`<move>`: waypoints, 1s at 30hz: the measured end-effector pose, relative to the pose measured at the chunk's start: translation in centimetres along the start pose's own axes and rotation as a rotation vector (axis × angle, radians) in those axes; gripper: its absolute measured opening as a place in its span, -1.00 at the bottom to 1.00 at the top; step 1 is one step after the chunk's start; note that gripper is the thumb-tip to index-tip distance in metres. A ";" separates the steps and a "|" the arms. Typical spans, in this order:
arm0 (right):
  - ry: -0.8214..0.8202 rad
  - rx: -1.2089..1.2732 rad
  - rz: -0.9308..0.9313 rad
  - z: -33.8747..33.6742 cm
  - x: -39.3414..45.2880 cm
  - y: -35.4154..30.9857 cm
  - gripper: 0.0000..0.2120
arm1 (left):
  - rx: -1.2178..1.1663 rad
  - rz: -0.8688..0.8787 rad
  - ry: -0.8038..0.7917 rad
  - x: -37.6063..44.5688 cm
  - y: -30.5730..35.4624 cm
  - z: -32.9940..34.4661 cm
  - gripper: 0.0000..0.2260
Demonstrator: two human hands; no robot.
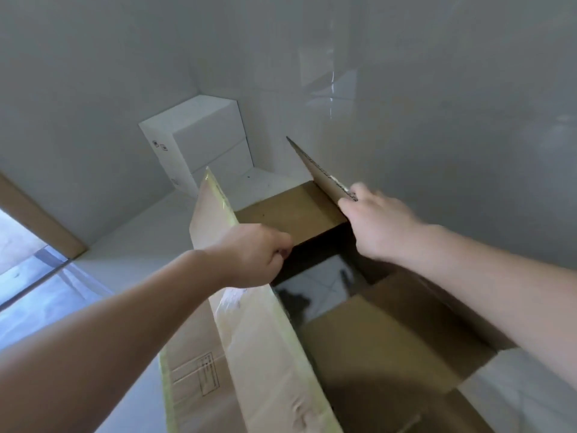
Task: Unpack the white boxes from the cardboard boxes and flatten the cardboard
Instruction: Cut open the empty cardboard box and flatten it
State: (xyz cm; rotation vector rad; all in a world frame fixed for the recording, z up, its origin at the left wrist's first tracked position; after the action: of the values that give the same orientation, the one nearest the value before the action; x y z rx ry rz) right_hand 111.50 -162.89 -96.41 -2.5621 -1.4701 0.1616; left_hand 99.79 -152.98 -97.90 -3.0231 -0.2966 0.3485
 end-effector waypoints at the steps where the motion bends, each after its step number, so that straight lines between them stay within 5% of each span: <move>1: 0.045 -0.073 0.023 -1.0 0.0 1.3 -0.74 | 0.014 -0.064 -0.039 -0.4 -0.9 -0.2 -0.86; 7: 0.057 -0.501 0.130 0.4 0.4 7.6 -0.46 | 0.099 -0.226 -0.366 -1.0 -2.3 0.9 -0.81; 21: -0.111 -0.259 0.310 5.9 2.9 14.1 -0.28 | 0.479 -0.554 -0.464 -8.4 -12.1 5.3 -0.41; 30: -0.266 -0.067 0.222 13.3 4.7 10.8 -0.26 | -0.117 -0.919 -0.361 -10.0 -11.6 16.5 -0.26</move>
State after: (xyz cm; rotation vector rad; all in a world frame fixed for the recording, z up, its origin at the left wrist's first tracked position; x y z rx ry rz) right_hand 120.48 -162.79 -111.73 -2.8449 -1.2836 0.5101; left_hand 84.31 -142.59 -110.54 -2.5155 -1.6627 0.7695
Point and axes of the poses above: each hand's wrist, its own x-axis towards the middle knuckle, its own z-axis out of the palm, y = z × x, the point moved 8 cm from there along x, towards the middle knuckle, and after that the axes turned 13 degrees about x, right-handed, at the moved point
